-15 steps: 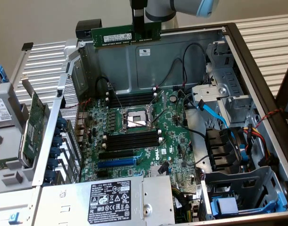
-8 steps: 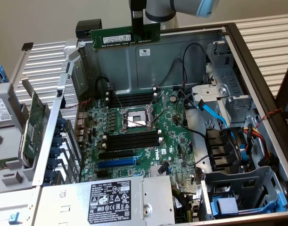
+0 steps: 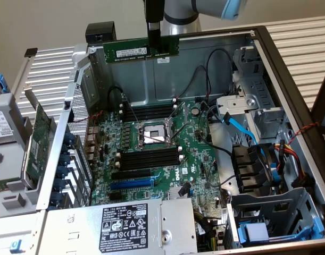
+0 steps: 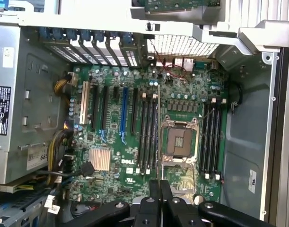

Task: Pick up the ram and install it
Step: 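Insert the ram into the slot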

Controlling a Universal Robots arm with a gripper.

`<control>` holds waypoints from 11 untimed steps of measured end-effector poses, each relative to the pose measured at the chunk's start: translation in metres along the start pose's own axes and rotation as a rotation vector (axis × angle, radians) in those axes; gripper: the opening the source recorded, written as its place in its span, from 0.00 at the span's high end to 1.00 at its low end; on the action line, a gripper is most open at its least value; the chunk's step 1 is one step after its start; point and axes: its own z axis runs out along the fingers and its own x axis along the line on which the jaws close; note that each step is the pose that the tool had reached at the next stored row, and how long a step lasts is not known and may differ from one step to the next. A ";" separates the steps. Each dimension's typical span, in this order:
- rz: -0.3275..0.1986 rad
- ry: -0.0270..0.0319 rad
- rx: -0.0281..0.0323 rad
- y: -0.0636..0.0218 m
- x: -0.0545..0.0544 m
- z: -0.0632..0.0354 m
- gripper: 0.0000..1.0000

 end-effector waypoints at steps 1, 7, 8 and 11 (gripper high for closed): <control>0.001 -0.0026 0.0001 0.0001 0.000 0.0013 0.88; 0.023 -0.0211 0.0040 0.0044 -0.001 0.0083 0.88; 0.023 -0.0213 0.0041 0.0044 0.000 0.0087 0.88; 0.024 -0.0207 0.0074 0.0043 -0.001 0.0123 0.88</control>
